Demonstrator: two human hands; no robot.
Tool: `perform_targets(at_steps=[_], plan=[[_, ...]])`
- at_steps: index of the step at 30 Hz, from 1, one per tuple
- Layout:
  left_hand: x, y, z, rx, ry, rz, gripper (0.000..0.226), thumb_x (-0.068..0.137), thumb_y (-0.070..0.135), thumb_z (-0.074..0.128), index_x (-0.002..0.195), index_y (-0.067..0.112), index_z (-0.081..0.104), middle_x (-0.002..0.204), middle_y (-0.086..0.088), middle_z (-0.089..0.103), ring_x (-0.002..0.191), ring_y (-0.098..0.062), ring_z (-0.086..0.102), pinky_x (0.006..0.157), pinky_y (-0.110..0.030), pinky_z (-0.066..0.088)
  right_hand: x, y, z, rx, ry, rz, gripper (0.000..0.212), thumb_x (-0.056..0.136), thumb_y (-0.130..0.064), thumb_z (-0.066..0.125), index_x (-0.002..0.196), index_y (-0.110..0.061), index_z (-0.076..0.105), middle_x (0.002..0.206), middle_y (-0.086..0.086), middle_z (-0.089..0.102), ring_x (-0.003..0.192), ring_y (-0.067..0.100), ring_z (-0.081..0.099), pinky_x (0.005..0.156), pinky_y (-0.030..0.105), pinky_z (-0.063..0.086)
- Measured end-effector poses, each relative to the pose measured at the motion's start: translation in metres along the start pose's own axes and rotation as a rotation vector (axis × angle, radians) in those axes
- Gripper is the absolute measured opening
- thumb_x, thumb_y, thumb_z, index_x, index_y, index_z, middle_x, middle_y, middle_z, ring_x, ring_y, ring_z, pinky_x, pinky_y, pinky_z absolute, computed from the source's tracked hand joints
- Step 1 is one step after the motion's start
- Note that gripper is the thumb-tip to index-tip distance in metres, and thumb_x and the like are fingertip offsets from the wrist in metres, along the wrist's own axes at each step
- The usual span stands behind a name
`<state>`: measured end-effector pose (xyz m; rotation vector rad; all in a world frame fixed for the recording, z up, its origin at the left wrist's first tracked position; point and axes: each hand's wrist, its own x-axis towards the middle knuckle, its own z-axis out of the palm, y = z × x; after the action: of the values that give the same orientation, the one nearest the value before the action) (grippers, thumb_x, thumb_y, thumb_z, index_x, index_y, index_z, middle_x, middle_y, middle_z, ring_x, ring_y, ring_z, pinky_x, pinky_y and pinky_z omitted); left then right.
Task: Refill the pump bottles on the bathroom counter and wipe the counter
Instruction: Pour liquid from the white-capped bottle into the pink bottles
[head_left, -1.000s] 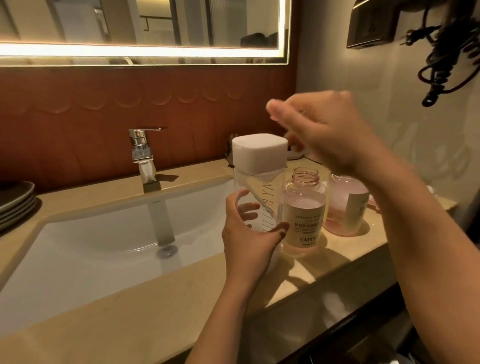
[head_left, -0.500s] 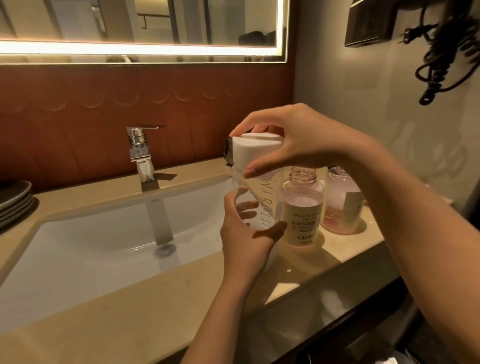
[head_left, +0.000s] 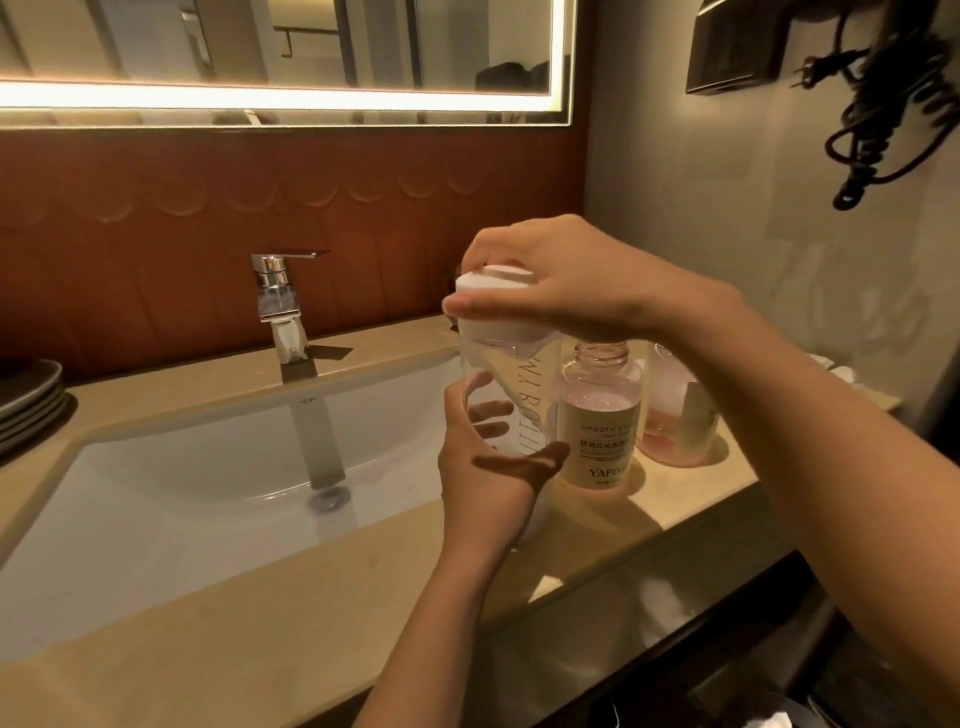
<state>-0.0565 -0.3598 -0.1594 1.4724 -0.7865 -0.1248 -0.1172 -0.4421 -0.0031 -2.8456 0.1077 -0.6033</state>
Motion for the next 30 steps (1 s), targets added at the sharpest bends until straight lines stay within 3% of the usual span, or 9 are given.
perform_targets(at_steps=[3, 7, 12, 15, 19, 22, 26, 30], plan=[[-0.001, -0.001, 0.001, -0.007, 0.006, -0.008, 0.082, 0.066, 0.018, 0.085, 0.12, 0.044, 0.03, 0.103, 0.025, 0.047, 0.097, 0.003, 0.05, 0.07, -0.012, 0.039, 0.005, 0.007, 0.004, 0.224, -0.021, -0.074, 0.042, 0.08, -0.052, 0.062, 0.113, -0.025, 0.062, 0.107, -0.015, 0.059, 0.102, 0.003, 0.054, 0.077, 0.012, 0.045], [-0.002, -0.003, 0.001, -0.019, 0.016, 0.004, 0.079, 0.068, 0.015, 0.083, 0.119, 0.046, 0.031, 0.104, 0.025, 0.047, 0.098, 0.002, 0.05, 0.07, -0.011, 0.041, 0.012, 0.008, 0.019, 0.234, 0.135, -0.092, 0.029, 0.078, -0.044, 0.058, 0.099, -0.027, 0.065, 0.092, -0.022, 0.057, 0.09, -0.004, 0.054, 0.071, 0.005, 0.042], [-0.004, -0.002, 0.003, -0.018, 0.035, 0.008, 0.077, 0.069, 0.017, 0.082, 0.119, 0.045, 0.03, 0.104, 0.027, 0.045, 0.097, 0.002, 0.049, 0.071, -0.011, 0.041, 0.009, 0.004, 0.022, 0.157, 0.239, -0.064, 0.022, 0.087, -0.033, 0.062, 0.103, -0.019, 0.07, 0.094, -0.017, 0.058, 0.087, -0.003, 0.052, 0.069, 0.0, 0.039], [-0.003, -0.001, 0.001, -0.01, 0.015, 0.001, 0.078, 0.069, 0.019, 0.083, 0.119, 0.045, 0.029, 0.104, 0.027, 0.045, 0.096, 0.004, 0.049, 0.066, -0.007, 0.041, 0.007, 0.0, 0.025, 0.145, 0.275, -0.036, 0.025, 0.087, -0.034, 0.062, 0.105, -0.018, 0.07, 0.1, -0.012, 0.062, 0.098, 0.002, 0.054, 0.077, 0.008, 0.042], [-0.001, 0.002, -0.004, 0.015, -0.023, -0.016, 0.081, 0.065, 0.021, 0.085, 0.119, 0.043, 0.03, 0.103, 0.024, 0.047, 0.096, 0.003, 0.051, 0.07, -0.012, 0.042, 0.006, -0.004, 0.026, 0.125, 0.267, -0.004, 0.028, 0.087, -0.04, 0.06, 0.106, -0.021, 0.069, 0.108, -0.008, 0.066, 0.104, 0.007, 0.056, 0.087, 0.024, 0.048], [0.002, 0.005, -0.007, 0.086, -0.043, -0.024, 0.085, 0.061, 0.029, 0.087, 0.12, 0.043, 0.027, 0.099, 0.022, 0.046, 0.092, 0.004, 0.05, 0.067, -0.011, 0.039, 0.003, -0.005, 0.026, 0.138, 0.248, 0.021, 0.043, 0.087, -0.049, 0.057, 0.118, -0.021, 0.065, 0.12, -0.007, 0.064, 0.113, 0.006, 0.054, 0.092, 0.023, 0.046], [0.003, 0.009, -0.013, 0.196, -0.073, -0.038, 0.086, 0.057, 0.041, 0.086, 0.118, 0.045, 0.026, 0.097, 0.018, 0.045, 0.091, 0.0, 0.049, 0.069, -0.017, 0.039, -0.011, 0.0, 0.028, 0.397, 0.284, 0.035, 0.067, 0.087, -0.051, 0.054, 0.145, -0.026, 0.032, 0.151, -0.006, 0.032, 0.135, 0.01, 0.031, 0.098, 0.022, 0.028], [0.004, 0.011, -0.018, 0.301, -0.081, -0.043, 0.085, 0.055, 0.047, 0.085, 0.116, 0.039, 0.026, 0.102, 0.01, 0.046, 0.095, -0.011, 0.052, 0.07, -0.023, 0.042, -0.033, 0.01, 0.052, 0.602, 0.36, 0.185, 0.099, 0.071, -0.052, 0.07, 0.149, -0.031, 0.013, 0.152, 0.001, 0.028, 0.116, 0.007, 0.04, 0.084, 0.012, 0.041]])
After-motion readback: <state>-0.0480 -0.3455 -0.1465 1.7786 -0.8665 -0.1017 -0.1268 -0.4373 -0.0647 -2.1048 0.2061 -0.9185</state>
